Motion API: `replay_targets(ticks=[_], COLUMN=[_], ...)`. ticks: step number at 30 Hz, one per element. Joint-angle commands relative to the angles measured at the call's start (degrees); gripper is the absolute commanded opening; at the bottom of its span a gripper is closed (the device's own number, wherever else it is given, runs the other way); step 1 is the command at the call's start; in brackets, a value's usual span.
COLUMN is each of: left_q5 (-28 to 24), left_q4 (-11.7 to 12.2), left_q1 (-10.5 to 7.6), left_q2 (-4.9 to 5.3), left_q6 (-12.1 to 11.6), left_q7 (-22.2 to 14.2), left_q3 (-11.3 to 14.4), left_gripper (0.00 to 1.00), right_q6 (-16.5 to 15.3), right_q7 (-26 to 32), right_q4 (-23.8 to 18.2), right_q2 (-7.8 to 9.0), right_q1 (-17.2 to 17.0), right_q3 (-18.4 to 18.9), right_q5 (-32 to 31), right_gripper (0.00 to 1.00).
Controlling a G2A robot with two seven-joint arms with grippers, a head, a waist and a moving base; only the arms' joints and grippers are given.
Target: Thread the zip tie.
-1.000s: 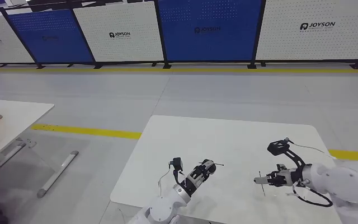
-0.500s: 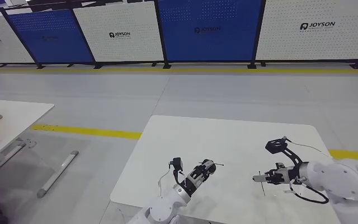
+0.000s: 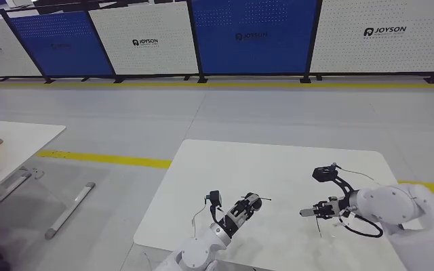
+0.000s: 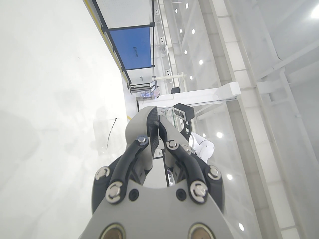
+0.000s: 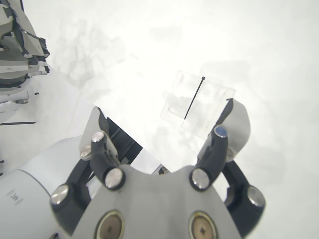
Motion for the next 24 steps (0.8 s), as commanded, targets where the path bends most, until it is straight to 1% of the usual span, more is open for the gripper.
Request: replay_targets(ticks=[1,3,6,9,11,12,13,14,15,16,17,18,23,24], left_q5=[0.0,0.0,0.0,0.0,0.0,0.0,0.0,0.0,0.0,0.0,0.0,0.0,0.0,0.0], left_q4=[0.0,0.0,0.0,0.0,0.0,0.0,0.0,0.0,0.0,0.0,0.0,0.0,0.0,0.0], left_q1=[0.0,0.0,0.0,0.0,0.0,0.0,0.0,0.0,0.0,0.0,0.0,0.0,0.0,0.0], left_q2=[0.0,0.0,0.0,0.0,0.0,0.0,0.0,0.0,0.0,0.0,0.0,0.0,0.0,0.0], left_q6=[0.0,0.0,0.0,0.0,0.0,0.0,0.0,0.0,0.0,0.0,0.0,0.0,0.0,0.0], left_q7=[0.0,0.0,0.0,0.0,0.0,0.0,0.0,0.0,0.0,0.0,0.0,0.0,0.0,0.0], left_q3=[0.0,0.0,0.0,0.0,0.0,0.0,0.0,0.0,0.0,0.0,0.0,0.0,0.0,0.0], left_gripper=[0.0,0.0,0.0,0.0,0.0,0.0,0.0,0.0,0.0,0.0,0.0,0.0,0.0,0.0], right_q6=[-0.9,0.1,0.6,1.5,3.0,3.6,3.9,4.0,4.3,4.3,4.3,4.4,6.3,6.7], right_q7=[-1.4,-1.6,-2.4,-3.2,-3.6,-3.6,-3.6,-3.6,-3.6,-3.5,-3.4,-3.1,-2.0,-1.8], right_q4=[0.5,1.4,3.0,4.3,4.8,4.7,4.6,4.5,4.5,4.4,4.1,4.0,3.5,3.8], right_q2=[-0.01,-0.15,-0.6,-0.87,-0.93,-0.93,-0.89,-0.83,-0.74,-0.64,-0.5,-0.39,-0.05,-0.02], right_q1=[-0.8,-0.7,0.2,0.8,1.1,1.0,0.9,0.8,0.6,0.3,0.0,-0.3,-1.3,-1.3], right_q3=[-0.2,-1.1,-2.8,-3.6,-3.8,-3.9,-3.8,-3.6,-3.2,-2.9,-2.5,-2.3,-1.7,-1.7], right_q5=[0.4,-0.4,-0.6,-0.9,-1.8,-2.3,-2.5,-2.5,-2.5,-2.6,-2.7,-2.8,-4.3,-4.5], right_gripper=[1.0,1.0,1.0,1.0,0.78,0.74,0.64,0.51,0.47,0.45,0.45,0.42,0.41,0.37])
